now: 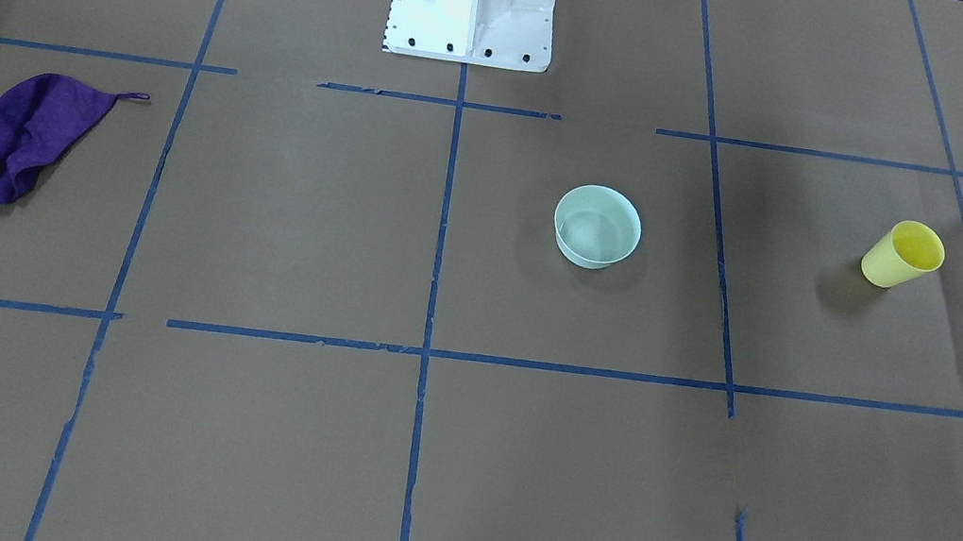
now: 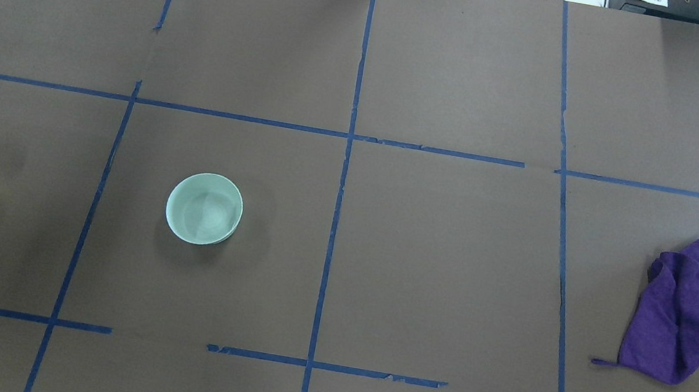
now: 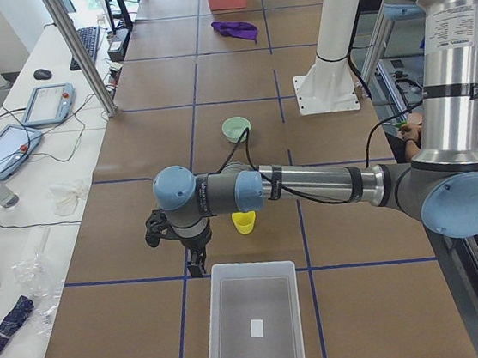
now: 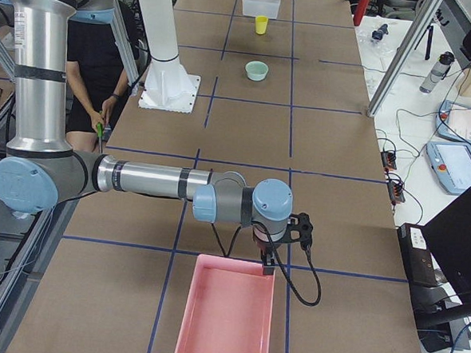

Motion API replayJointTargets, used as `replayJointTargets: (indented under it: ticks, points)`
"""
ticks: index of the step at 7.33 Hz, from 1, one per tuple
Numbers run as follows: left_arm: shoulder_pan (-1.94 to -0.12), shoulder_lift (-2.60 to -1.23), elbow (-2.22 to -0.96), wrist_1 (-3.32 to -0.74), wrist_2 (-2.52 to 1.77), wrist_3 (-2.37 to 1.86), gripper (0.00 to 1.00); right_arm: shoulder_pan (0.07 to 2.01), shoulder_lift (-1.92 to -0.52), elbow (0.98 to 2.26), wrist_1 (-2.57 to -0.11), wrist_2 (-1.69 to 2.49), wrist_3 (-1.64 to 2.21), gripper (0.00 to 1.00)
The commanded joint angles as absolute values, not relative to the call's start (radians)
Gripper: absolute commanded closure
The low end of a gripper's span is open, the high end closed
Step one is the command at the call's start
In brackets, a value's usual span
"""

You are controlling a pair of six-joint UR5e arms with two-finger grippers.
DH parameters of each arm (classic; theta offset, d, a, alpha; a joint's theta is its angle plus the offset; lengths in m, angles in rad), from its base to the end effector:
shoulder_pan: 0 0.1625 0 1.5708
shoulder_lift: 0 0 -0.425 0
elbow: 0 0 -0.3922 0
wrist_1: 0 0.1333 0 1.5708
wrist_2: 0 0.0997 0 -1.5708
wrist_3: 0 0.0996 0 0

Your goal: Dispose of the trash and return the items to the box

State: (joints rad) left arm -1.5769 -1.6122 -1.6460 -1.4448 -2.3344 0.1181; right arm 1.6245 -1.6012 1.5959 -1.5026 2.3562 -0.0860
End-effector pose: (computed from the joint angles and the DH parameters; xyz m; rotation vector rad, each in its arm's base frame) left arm -0.0675 -0.5057 0.6144 0.0385 0.7630 0.1029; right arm 0.0887 -0.4791 0.6534 0.1143 -0.7791 -0.0553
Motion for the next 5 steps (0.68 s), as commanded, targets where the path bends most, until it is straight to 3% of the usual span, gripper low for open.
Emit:
replayJointTargets:
  ticks: [1,5]
  points:
    - [-1.577,-1.612,-1.646,-1.445,-2.335,0.118,0.0,1.624,-1.601,1.595,-1.5,2.355,-0.086,0.0]
    - [-1.545,-1.62,-1.785,-1.451,-2.333,0.08,0.0,1.624,-1.598,1.606,-1.499,2.355,-0.074,0.0]
